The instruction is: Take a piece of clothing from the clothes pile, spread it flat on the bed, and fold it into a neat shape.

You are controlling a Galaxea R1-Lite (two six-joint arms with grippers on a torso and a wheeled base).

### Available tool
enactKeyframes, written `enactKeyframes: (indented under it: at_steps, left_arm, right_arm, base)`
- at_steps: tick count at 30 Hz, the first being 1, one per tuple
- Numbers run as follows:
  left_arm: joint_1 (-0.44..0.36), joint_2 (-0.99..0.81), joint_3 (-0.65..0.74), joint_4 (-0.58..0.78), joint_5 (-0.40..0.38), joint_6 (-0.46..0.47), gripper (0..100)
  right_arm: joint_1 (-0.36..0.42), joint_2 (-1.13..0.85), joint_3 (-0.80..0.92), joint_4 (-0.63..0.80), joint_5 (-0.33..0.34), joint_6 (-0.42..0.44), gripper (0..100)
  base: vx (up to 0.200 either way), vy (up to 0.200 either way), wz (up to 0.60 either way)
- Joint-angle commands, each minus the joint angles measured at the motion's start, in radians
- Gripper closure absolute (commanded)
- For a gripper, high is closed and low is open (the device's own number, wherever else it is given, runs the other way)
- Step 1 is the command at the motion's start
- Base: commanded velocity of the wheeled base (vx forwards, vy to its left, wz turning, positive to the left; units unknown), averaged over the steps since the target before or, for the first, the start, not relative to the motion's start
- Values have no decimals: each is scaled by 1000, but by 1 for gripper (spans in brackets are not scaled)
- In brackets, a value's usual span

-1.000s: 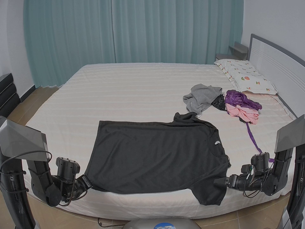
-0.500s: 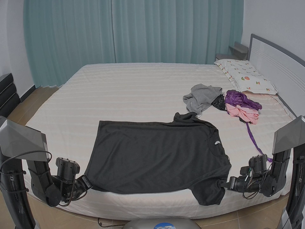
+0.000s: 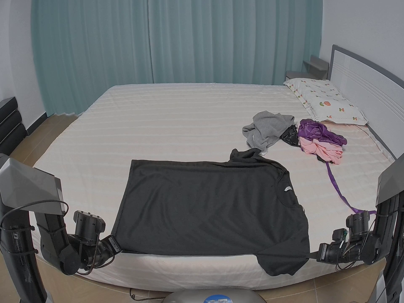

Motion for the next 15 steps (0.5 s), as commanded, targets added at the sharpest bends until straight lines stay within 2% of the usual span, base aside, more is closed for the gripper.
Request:
enactKeyframes:
  at_steps: [1,7,15]
  left_arm:
    - [-1,4,15,4,0,11,100]
    - [-4,18,26,13,0,31,100]
    - [-6,31,48,15,0,62,100]
  right_arm:
    - [-19,-8,44,-1,3,-15,100]
    - [-30,0,70,-1,3,-73,100]
    - [-15,-3,76,15,-8,-86,100]
  base:
    - [0,0,0]
    - [0,0,0]
    - [0,0,0]
